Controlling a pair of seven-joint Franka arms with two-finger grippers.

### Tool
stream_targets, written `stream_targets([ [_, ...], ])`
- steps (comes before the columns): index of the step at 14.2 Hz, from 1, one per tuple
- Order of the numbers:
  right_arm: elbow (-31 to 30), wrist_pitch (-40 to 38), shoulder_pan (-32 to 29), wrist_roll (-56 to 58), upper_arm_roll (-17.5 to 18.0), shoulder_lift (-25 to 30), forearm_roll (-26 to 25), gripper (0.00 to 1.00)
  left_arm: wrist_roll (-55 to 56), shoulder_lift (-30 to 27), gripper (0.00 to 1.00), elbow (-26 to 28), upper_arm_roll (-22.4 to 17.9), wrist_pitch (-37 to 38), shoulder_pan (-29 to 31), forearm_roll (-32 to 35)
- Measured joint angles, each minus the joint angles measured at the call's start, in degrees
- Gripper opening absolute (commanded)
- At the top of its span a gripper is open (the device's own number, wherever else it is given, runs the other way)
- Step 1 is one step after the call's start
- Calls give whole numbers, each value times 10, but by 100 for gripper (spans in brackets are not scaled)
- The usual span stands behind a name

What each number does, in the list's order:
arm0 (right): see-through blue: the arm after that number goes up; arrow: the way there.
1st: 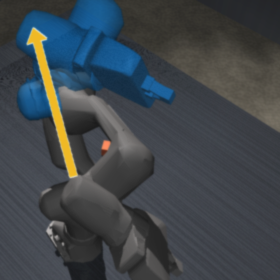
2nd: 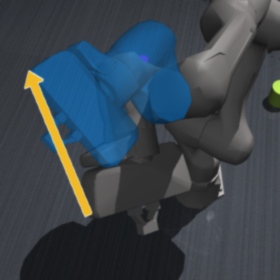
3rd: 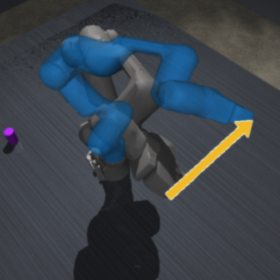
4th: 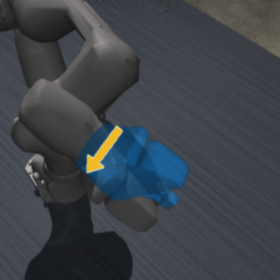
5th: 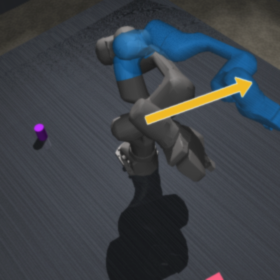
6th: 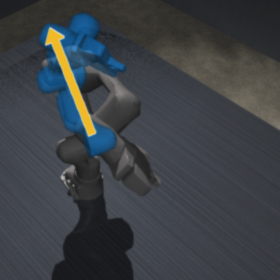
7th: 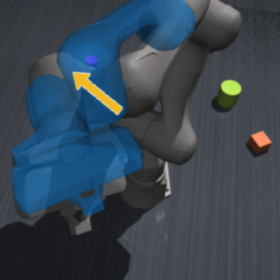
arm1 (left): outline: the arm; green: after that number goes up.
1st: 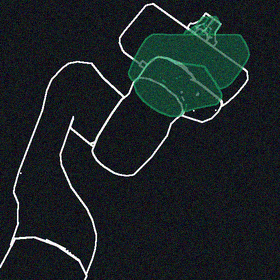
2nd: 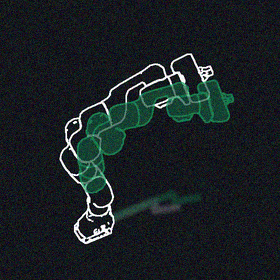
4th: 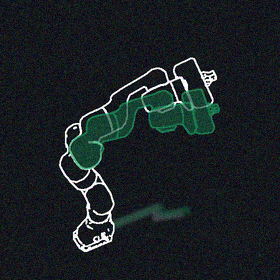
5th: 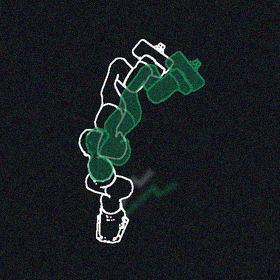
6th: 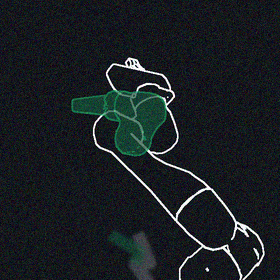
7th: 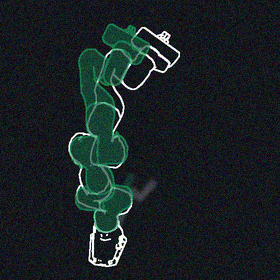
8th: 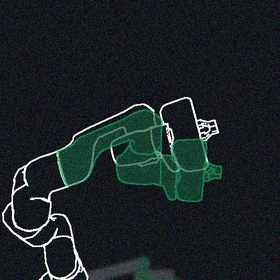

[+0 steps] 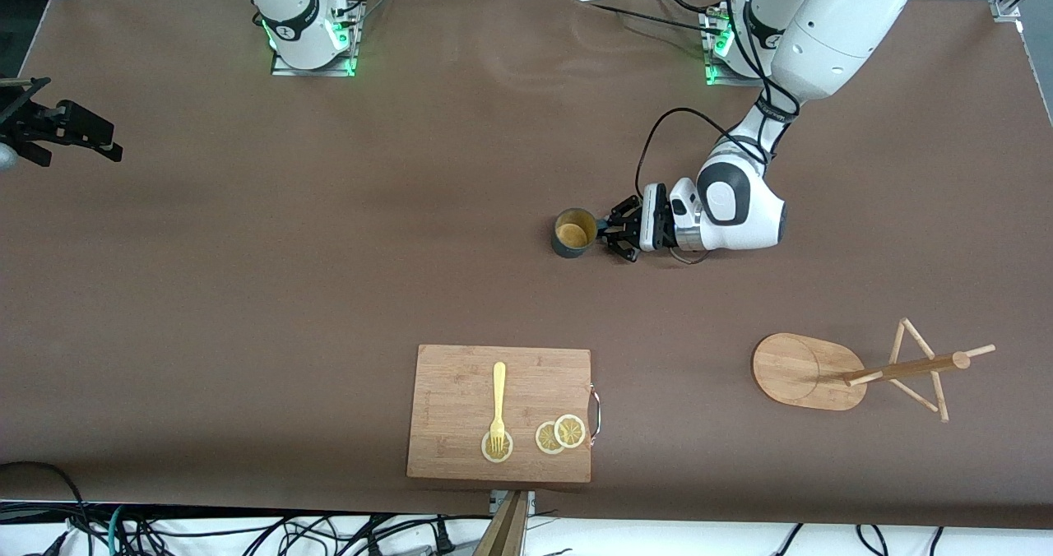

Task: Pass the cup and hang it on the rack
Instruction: 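Lift the mug by the handle with the left gripper toward the rack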

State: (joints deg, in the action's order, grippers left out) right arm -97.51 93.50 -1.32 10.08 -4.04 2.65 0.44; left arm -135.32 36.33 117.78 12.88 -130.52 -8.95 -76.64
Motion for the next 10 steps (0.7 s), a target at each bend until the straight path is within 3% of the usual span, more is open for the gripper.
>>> stream_targets([
  [3, 0, 0, 1, 0, 0, 0, 0, 100, 39, -3, 0, -7, -6, 26, 17, -2],
  [10, 0, 0, 2, 0, 1, 0, 0, 100, 349, -76, 0, -27, -92, 267, 77, -2],
])
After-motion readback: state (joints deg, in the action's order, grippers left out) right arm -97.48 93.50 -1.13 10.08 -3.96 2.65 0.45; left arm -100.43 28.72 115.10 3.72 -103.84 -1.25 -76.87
